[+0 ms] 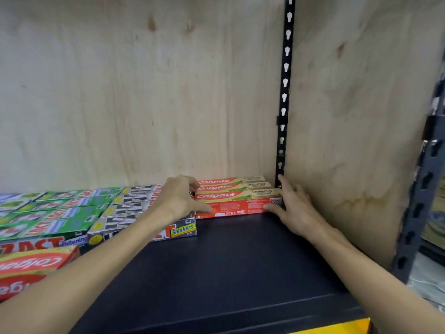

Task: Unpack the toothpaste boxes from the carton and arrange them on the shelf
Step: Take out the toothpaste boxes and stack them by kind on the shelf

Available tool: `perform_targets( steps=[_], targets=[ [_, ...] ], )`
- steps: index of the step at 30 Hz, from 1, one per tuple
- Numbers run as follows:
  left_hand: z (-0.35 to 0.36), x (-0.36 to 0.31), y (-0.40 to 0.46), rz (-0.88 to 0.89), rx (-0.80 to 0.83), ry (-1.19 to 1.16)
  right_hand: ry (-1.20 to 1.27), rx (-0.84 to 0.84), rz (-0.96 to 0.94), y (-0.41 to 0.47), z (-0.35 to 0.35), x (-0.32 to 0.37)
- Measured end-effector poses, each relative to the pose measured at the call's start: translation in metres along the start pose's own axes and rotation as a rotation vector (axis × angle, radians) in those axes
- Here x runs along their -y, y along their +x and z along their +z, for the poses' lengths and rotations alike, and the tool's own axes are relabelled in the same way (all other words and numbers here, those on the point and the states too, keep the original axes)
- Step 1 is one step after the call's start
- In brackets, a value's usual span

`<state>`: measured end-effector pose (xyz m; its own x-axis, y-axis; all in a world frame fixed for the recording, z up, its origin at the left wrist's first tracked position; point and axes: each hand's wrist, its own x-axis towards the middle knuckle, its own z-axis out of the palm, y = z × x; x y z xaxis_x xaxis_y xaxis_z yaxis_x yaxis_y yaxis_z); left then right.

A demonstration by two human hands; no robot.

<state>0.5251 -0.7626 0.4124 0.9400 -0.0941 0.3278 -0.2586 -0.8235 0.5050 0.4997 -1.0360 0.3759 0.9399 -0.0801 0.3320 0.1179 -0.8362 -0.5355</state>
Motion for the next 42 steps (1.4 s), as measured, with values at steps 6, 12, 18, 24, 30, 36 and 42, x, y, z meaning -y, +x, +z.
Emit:
perform_targets(
  steps=[6,12,18,24,30,36,42],
  targets=[
    [-0.003,0.006,-0.003,-0.001,0.027,-0.062,-0.015,-0.031,0.029,-0.004,0.000,-0.001],
    [-0.019,0.008,-0.049,0.158,0.002,0.008,-0.191,-0.197,-0.204,-0.034,0.000,0.015],
    [-0.021,0.024,-0.113,0.444,-0.223,0.214,-0.145,-0.174,-0.334,-0.081,0.006,0.046],
    [-0.037,0.032,-0.154,0.473,-0.289,0.246,-0.048,-0.159,-0.401,-0.129,0.017,0.079],
    [-0.084,0.084,-0.195,0.506,-0.307,0.386,0.078,-0.121,-0.413,-0.157,0.046,0.122],
    [-0.152,0.173,-0.232,0.322,-0.350,0.430,0.200,0.003,-0.535,-0.169,0.088,0.193],
    [-0.197,0.233,-0.244,0.224,-0.284,0.409,0.247,0.113,-0.560,-0.159,0.117,0.246]
  ],
)
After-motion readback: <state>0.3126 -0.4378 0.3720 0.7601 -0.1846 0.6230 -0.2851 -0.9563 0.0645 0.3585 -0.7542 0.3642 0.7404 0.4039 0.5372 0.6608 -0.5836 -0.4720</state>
